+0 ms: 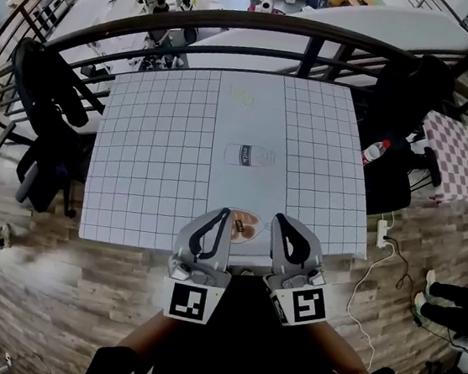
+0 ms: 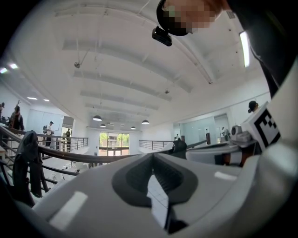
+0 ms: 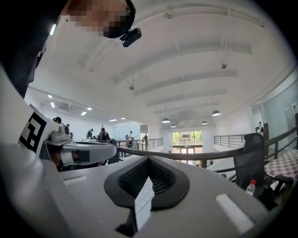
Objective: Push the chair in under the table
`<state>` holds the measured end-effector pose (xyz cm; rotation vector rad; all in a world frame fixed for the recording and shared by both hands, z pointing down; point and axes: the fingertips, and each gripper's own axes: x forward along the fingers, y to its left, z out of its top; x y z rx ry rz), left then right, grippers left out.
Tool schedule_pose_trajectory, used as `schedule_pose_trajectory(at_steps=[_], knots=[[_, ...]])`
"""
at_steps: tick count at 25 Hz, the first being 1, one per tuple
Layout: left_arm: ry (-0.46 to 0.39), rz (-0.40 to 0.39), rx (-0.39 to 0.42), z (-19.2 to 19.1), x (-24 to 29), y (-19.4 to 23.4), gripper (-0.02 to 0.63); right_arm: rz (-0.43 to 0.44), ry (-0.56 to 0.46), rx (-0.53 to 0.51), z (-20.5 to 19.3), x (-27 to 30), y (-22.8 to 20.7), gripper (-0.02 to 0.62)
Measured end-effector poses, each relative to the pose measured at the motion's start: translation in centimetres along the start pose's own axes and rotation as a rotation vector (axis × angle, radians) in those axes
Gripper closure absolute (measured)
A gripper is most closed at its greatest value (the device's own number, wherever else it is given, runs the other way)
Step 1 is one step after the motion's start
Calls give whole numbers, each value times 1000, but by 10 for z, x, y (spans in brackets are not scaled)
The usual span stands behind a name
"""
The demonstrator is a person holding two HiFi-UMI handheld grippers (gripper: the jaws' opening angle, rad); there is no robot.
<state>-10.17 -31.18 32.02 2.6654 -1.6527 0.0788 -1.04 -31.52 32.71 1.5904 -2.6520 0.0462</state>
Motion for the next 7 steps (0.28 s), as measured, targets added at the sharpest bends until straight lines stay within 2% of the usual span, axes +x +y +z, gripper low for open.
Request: schedule_pose_trajectory(at_steps=[7], knots=[[10,11,-9,-5,-1,-2,596,-7,0,10,-5,-5,-5,597]])
